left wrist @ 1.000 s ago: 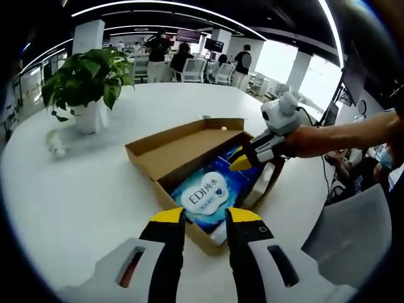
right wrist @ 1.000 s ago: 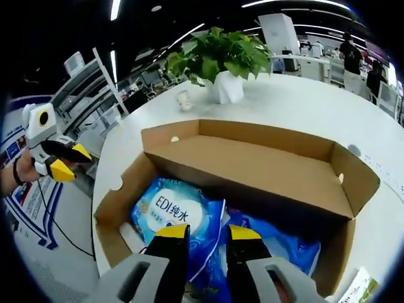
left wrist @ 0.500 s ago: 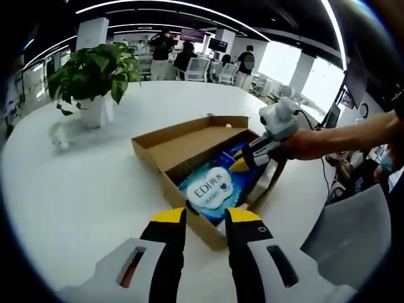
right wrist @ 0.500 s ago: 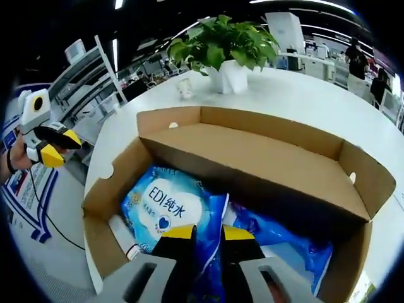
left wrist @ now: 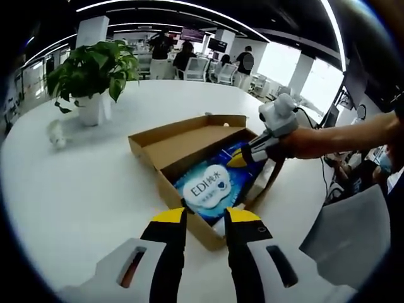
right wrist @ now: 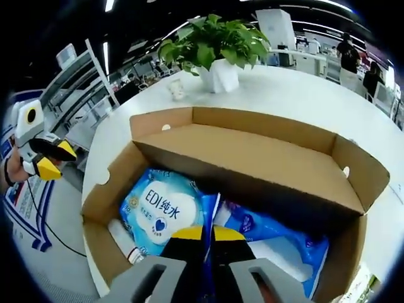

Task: Operate the shoe box by opening the lid, removing the specified soft item, and placing it in the target area until the item is outside and the box remains undamaged.

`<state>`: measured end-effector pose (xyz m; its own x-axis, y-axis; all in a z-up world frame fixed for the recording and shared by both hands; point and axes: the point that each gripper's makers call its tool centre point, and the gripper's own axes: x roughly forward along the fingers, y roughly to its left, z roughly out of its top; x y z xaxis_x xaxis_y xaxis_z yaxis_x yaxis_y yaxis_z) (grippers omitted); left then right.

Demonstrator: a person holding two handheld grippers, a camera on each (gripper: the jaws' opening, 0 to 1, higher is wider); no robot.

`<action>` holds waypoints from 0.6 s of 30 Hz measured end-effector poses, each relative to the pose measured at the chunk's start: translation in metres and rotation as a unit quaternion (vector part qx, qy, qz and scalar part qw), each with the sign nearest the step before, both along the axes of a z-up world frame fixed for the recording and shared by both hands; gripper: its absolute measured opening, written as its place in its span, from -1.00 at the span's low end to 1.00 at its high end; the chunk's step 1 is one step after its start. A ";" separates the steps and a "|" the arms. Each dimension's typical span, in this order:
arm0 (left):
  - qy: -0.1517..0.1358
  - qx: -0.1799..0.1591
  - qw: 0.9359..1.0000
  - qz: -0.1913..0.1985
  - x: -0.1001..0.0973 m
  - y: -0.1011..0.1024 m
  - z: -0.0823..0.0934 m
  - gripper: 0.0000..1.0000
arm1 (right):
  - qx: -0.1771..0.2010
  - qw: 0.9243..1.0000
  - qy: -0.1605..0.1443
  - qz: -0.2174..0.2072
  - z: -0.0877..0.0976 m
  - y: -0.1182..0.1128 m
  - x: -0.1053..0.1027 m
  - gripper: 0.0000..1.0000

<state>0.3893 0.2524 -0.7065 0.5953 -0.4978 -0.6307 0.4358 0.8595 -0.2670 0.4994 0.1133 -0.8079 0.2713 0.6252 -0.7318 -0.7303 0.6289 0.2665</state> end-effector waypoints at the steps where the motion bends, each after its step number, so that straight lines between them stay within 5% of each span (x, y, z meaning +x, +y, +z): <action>1: 0.000 -0.001 1.000 0.000 0.002 -0.001 0.000 -0.54 | 0.001 1.000 0.000 -0.001 0.002 -0.001 0.000 -1.00; 12: 0.011 -0.007 1.000 -0.008 0.023 -0.033 -0.009 -0.54 | 0.003 1.000 -0.017 -0.003 0.017 -0.021 -0.003 -1.00; 18: 0.040 -0.003 0.999 -0.007 0.036 -0.059 -0.028 -0.55 | 0.002 1.000 -0.018 -0.009 0.022 -0.042 -0.001 -1.00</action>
<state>0.4250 0.1932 -0.7347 0.5359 -0.5097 -0.6730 0.4251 0.8517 -0.3065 0.4981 0.0714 -0.7856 0.3086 0.6233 -0.7185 -0.7279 0.6410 0.2434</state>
